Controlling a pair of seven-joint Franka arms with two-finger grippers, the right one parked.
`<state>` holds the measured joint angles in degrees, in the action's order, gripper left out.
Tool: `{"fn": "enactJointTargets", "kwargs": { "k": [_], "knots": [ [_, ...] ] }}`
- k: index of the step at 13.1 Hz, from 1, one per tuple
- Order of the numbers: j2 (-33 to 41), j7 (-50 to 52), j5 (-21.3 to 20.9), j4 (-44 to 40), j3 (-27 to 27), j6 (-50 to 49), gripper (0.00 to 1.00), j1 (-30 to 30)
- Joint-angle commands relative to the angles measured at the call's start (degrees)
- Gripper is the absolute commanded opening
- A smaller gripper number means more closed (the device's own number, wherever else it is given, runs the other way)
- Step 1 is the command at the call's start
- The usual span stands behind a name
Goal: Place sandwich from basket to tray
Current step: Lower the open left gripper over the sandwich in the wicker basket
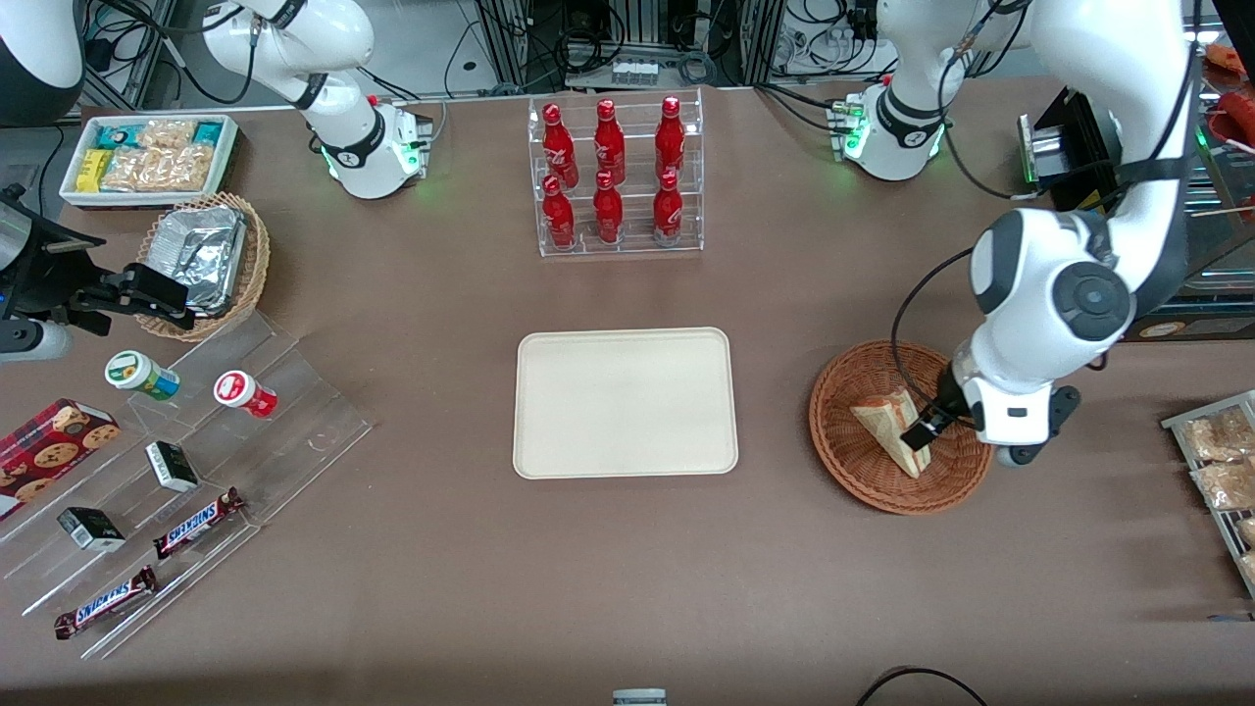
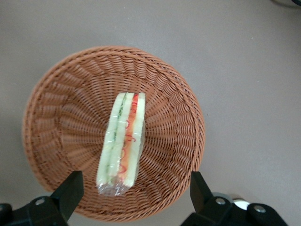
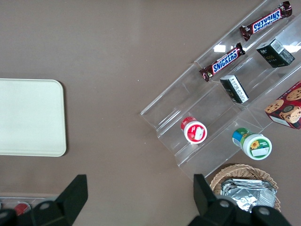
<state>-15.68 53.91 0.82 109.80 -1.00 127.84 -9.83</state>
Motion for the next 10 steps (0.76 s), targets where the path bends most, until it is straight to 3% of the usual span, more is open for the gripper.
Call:
{"fn": "enactJointTargets", "kwargs": {
  "k": [1,10],
  "knots": [
    [0.57,1.73,-0.99,4.18,0.38,4.17,1.0,-0.18],
    [-2.25,1.64,-1.87,9.2,0.38,9.97,1.0,-0.8]
  ]
}}
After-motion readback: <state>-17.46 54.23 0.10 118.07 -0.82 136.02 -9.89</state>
